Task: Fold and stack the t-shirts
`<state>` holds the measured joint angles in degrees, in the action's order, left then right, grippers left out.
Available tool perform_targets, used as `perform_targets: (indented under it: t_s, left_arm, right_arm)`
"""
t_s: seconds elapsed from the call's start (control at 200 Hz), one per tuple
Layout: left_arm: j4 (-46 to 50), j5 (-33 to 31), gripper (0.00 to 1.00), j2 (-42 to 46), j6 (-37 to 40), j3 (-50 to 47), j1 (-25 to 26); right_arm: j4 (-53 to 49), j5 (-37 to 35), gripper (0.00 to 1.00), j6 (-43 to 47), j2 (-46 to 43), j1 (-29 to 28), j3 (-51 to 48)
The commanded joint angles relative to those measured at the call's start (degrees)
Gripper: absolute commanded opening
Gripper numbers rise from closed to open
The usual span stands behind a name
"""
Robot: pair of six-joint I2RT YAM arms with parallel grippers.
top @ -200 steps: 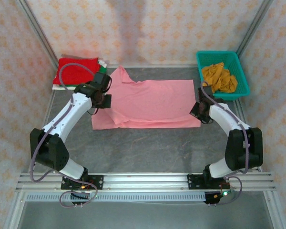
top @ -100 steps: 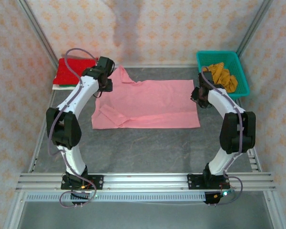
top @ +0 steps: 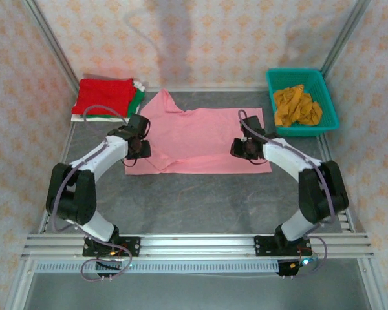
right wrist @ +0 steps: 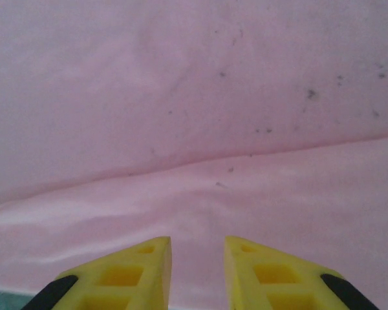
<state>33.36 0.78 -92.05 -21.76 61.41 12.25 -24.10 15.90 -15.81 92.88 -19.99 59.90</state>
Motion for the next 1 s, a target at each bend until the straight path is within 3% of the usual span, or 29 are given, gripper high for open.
perform_targets:
  t_s: [0.0,0.335,0.681,0.816,0.996]
  left_arm:
    - [-5.9,1.9,0.43,-3.1,-3.8,-0.9,-1.0]
    - [-10.7,0.8,0.43,-4.0,-8.0,-10.1,-1.8]
    - [-8.2,-2.9,0.41,10.9,-12.3,-22.6,-1.9]
    - [-5.2,-3.5,0.41,17.0,-11.1,-21.6,-2.1]
    - [-3.4,2.8,0.41,17.6,-10.3,-17.4,-2.0]
  right_arm:
    - [0.9,-1.5,0.27,-0.9,4.3,-0.2,2.8]
    - [6.6,-1.2,0.27,-5.2,8.0,-0.2,-3.8]
    - [11.8,2.7,0.28,-12.8,-0.6,-4.9,-16.9]
    - [10.6,2.9,0.28,-17.1,-5.0,-8.3,-17.2]
    - [5.7,-0.3,0.29,-17.4,-7.2,-8.7,-12.5]
